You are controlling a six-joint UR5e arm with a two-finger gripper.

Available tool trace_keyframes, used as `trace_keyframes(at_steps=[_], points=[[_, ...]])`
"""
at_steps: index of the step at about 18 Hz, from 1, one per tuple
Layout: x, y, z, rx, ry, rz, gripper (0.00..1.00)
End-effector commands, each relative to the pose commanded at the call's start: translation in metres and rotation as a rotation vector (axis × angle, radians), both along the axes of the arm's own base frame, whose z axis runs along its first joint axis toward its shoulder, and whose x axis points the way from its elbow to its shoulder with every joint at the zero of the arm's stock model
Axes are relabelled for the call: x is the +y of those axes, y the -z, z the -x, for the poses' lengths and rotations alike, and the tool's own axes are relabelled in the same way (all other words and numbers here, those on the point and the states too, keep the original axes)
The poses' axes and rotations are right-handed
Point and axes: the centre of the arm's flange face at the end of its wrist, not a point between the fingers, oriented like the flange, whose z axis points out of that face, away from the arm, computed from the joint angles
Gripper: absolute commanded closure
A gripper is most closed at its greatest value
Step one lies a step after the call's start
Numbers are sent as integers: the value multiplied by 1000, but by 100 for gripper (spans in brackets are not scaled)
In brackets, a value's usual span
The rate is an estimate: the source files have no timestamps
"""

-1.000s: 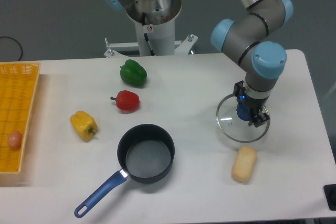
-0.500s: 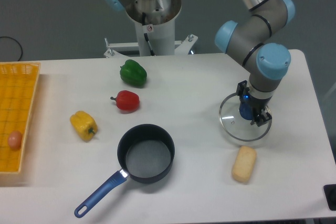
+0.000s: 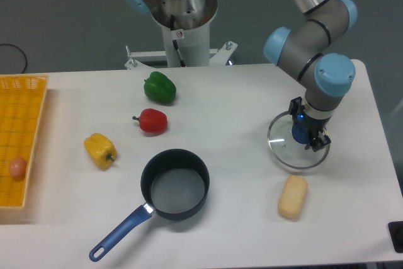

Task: Place the lid on the table
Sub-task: 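Lower the held glass lid flat onto the table beside the sponge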

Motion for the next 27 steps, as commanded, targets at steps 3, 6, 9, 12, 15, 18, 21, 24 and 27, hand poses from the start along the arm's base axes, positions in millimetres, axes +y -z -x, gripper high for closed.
trace_keyframes(at_steps=[3,6,9,12,15,18,21,24,27], points=[[0,3,1,-4,0,1,31],[1,4,2,-4,0,1,31],[1,6,3,-7,0,2,31],[1,6,3,-7,0,2,31],[1,7,3,-7,0,2,31],[1,10,4,-11,0,5,31],[2,12,5,-14,0,5,31],[2,13,6,-13,0,6,31],[3,15,7,-7,0,4,31]])
